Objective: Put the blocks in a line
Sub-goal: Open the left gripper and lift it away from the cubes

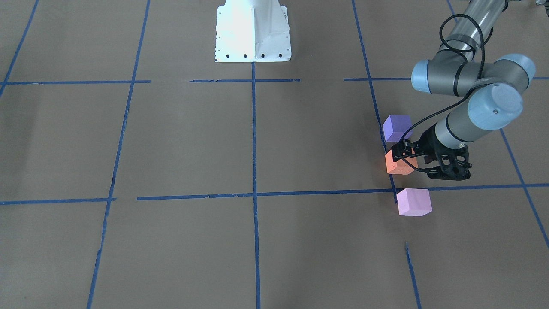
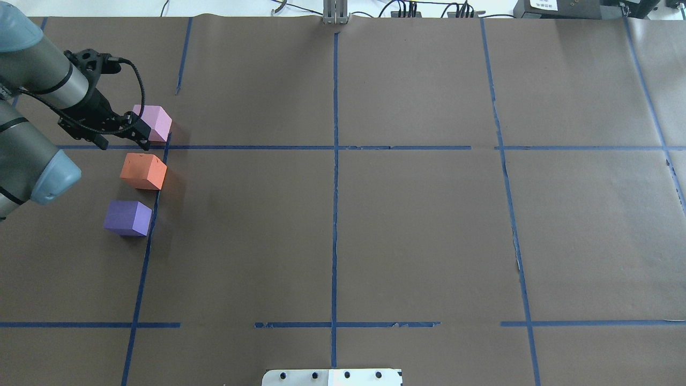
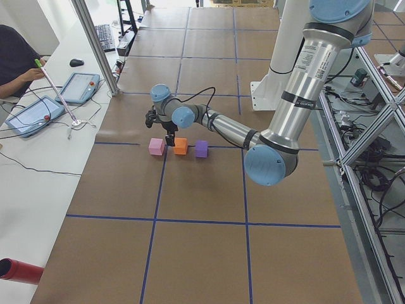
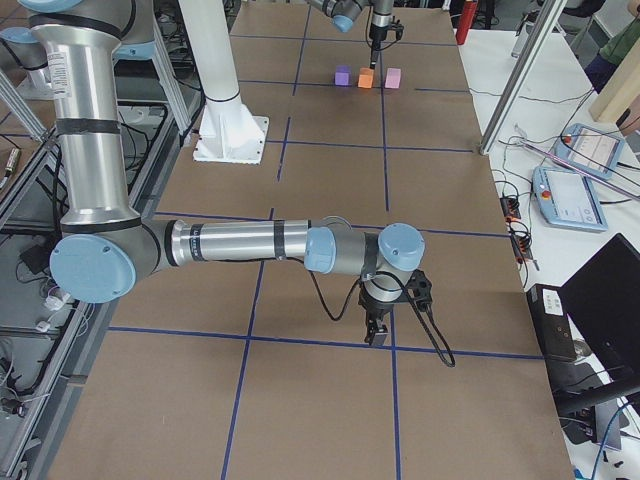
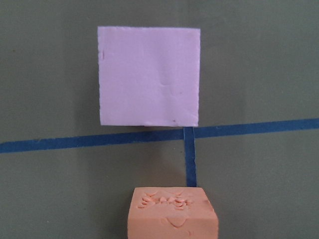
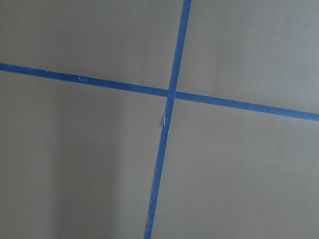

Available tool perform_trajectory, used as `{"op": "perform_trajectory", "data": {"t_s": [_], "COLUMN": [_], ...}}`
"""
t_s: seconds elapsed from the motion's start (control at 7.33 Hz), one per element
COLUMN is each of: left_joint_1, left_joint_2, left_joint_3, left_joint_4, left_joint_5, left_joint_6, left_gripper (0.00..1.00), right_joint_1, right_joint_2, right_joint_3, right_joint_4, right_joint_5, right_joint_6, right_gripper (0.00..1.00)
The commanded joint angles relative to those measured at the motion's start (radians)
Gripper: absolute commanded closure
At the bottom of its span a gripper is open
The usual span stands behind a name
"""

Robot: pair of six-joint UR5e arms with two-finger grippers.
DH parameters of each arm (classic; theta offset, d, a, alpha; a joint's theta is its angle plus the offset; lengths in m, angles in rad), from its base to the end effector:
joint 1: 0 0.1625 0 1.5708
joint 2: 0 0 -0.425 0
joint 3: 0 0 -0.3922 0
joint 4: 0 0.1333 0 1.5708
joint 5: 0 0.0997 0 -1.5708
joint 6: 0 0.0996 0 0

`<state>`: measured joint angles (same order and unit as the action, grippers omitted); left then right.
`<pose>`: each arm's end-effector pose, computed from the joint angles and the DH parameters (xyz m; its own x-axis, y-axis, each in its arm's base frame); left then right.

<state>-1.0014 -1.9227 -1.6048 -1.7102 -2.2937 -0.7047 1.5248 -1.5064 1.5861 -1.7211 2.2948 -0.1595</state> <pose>0.2848 -0.5699 0.4285 0.6470 0.0488 -0.7609 -0.0621 0.9980 0.0113 0.0437 -0.5150 0.6369 0.7337 -0.1462 0.6636 0.1645 0.9857 0.0353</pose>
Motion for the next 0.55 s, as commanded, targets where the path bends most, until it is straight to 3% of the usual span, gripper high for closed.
{"op": "perform_trajectory", "data": {"t_s": [0.0, 0.27, 0.41], "left_joint_1": [-0.086, -0.210, -0.277], "left_joint_2": [0.004, 0.074, 0.114], "left_joint_3": [-0.079, -0.159, -0.164], "left_joint_4": [0.084, 0.093, 0.096], "left_joint_5": [0.002, 0.011, 0.013], "left_joint_6": [0.008, 0.054, 0.217], "left_gripper": [0.00, 0.00, 0.00], "right_joint_1": [0.000, 0.000, 0.000], "right_joint_2": [0.000, 0.000, 0.000], "right_joint_3": [0.000, 0.000, 0.000], "right_joint_4": [0.000, 0.000, 0.000], "right_joint_5": [0.000, 0.000, 0.000], "right_joint_6": [0.000, 0.000, 0.000], "right_gripper": [0.00, 0.00, 0.00]}}
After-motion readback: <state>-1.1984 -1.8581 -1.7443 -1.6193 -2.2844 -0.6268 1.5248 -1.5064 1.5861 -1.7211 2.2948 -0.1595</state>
